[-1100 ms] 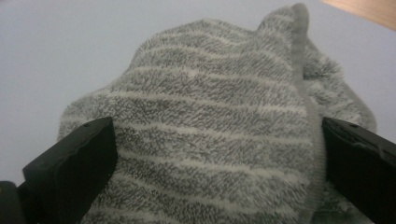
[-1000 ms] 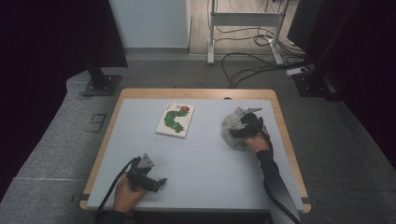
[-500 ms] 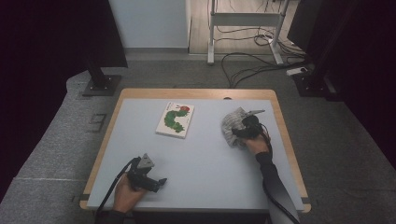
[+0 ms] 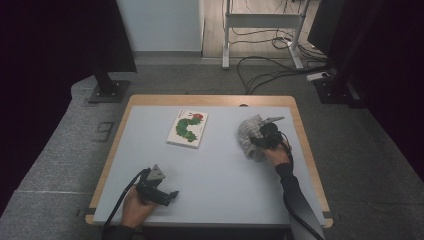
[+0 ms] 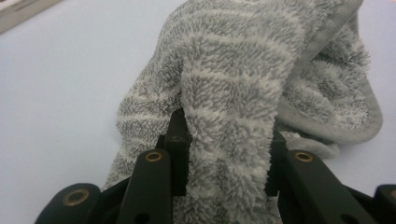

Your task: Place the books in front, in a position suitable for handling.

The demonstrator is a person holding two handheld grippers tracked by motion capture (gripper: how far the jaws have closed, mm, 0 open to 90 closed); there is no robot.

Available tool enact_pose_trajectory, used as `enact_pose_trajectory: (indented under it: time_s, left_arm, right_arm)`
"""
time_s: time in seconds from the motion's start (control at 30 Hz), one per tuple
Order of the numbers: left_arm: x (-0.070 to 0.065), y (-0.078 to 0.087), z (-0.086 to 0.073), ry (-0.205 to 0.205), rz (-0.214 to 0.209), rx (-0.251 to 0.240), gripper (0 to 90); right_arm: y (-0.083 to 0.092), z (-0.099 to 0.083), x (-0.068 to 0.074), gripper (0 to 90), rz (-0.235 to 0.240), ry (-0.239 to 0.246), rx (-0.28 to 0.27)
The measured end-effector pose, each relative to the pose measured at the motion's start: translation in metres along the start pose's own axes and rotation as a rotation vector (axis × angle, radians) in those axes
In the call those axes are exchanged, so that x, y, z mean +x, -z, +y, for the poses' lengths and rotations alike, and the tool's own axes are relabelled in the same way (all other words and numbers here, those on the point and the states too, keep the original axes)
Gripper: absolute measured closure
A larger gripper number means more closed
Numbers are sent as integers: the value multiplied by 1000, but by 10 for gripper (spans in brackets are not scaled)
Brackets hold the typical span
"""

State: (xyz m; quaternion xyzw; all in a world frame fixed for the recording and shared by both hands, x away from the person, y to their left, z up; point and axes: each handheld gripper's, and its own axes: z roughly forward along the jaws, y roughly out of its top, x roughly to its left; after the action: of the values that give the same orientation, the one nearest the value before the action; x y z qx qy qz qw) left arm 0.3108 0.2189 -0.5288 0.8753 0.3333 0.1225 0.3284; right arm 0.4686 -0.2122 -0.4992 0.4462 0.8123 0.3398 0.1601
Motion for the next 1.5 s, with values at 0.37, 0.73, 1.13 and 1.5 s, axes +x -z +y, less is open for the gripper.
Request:
enact_pose_trajectory:
  time_s: [0.37, 0.73, 1.13, 1.5]
  left_arm:
    - [0, 0, 0, 0, 0, 0, 0]
    - [0, 0, 0, 0, 1, 0, 0]
    - [0, 0, 0, 0, 0, 0, 0]
    - [0, 0, 0, 0, 0, 0, 0]
  right_arm:
    - [42, -1, 3, 647, 18, 9, -69]
    - [82, -12, 13, 647, 37, 36, -95]
    - [122, -32, 25, 647, 50, 63, -110]
    - [136, -59, 38, 648, 67, 79, -101]
